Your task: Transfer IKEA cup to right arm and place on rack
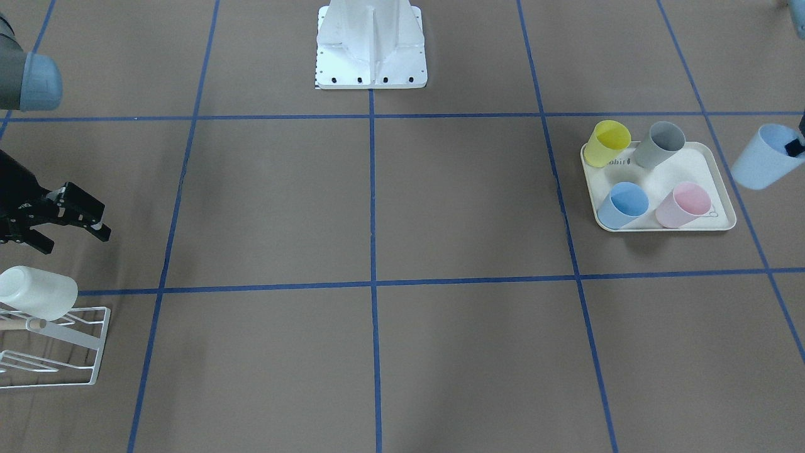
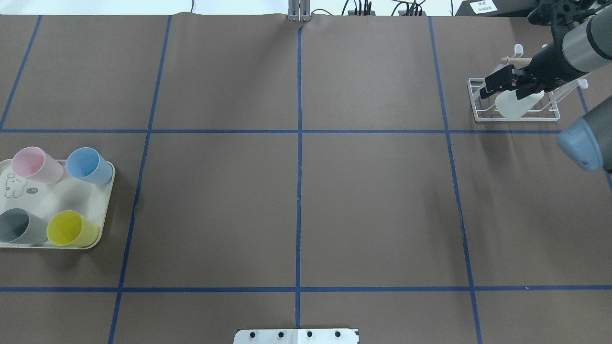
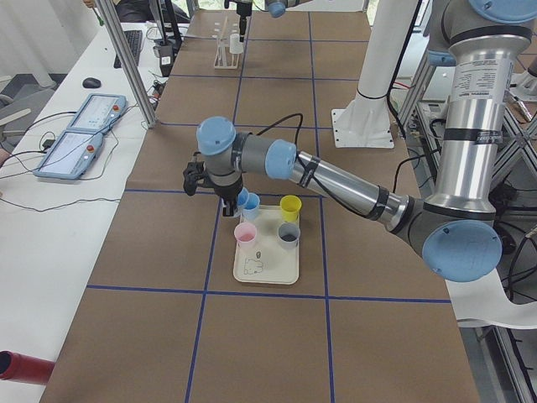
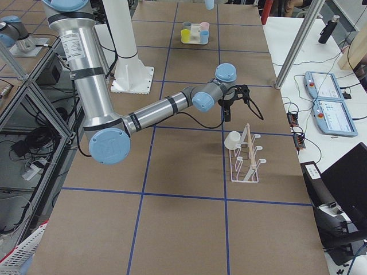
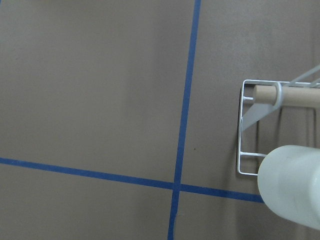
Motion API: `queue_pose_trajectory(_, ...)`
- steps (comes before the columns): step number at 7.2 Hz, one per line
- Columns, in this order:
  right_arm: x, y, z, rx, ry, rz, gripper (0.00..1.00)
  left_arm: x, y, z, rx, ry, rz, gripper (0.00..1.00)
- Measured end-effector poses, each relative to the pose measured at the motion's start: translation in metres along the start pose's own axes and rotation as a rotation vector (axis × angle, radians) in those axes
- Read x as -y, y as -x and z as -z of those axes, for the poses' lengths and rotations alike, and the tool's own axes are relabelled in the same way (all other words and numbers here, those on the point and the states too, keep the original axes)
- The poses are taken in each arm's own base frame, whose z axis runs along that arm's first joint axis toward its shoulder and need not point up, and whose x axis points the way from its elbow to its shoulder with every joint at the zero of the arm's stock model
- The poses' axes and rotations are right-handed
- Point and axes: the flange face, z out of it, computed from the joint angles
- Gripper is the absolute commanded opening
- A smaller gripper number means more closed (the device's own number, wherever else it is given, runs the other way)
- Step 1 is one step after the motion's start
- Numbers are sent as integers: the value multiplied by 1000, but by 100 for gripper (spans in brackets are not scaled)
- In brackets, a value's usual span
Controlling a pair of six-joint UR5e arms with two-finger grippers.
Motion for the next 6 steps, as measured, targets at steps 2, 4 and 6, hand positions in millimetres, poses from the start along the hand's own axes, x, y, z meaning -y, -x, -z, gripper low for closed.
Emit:
queue_pose_trajectory(2,3,14,3,13,-10,-6,99,-20,-65,28,-32,-53,-24,0)
queue_pose_trajectory(4,11,55,11,56,-25,-73,99,-26,-135,2,-135,-63,68,0)
queue_pose_trajectory(6,4,95,16,101,-24,-94,98,-25,-191,-47,-271,-32,159,0)
